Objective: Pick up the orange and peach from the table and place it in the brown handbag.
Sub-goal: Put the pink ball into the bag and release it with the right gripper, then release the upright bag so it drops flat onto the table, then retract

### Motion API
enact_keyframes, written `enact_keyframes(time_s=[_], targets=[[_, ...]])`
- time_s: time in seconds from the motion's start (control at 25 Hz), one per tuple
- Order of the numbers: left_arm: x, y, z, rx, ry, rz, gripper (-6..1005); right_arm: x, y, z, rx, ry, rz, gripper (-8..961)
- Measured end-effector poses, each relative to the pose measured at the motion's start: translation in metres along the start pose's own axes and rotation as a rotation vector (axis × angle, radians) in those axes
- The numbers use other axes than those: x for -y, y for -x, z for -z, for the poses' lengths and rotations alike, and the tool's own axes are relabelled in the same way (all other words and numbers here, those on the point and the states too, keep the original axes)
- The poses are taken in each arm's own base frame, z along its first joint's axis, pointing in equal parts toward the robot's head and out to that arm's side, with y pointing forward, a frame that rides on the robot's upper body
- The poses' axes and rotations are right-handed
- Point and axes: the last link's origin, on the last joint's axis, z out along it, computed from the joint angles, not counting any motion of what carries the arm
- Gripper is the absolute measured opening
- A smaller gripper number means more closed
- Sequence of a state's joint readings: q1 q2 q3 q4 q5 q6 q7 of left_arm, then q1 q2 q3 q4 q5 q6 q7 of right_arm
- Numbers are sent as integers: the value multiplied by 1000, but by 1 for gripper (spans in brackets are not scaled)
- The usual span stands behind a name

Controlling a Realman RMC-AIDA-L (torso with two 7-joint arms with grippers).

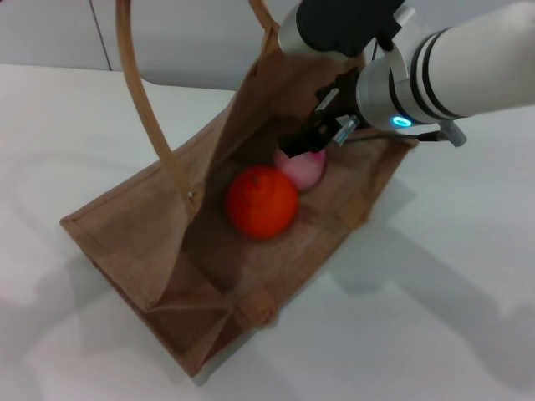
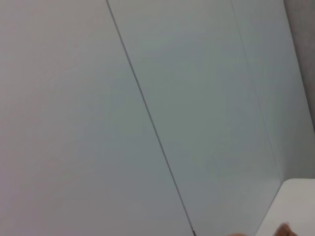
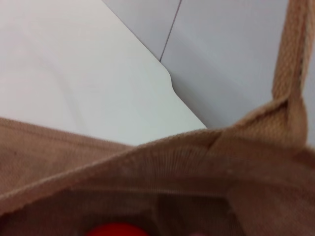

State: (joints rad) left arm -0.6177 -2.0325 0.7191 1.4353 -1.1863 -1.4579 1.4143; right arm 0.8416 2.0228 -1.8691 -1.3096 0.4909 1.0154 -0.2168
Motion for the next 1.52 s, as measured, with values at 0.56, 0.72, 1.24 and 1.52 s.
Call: enact_keyframes(time_s=[0.56, 0.72, 1.24, 1.52], targets=[[9, 27, 14, 36, -91, 68, 266, 20, -37, 45, -94, -77, -81, 840], [9, 34, 15, 38, -97, 94, 267, 40, -40, 74, -12, -219, -101, 838], [8, 29, 11, -70, -83, 165, 272, 90, -66, 67, -5, -459, -310, 836], [6, 10, 16, -240, -48, 213, 315, 92, -70, 57, -39, -454, -312, 834]])
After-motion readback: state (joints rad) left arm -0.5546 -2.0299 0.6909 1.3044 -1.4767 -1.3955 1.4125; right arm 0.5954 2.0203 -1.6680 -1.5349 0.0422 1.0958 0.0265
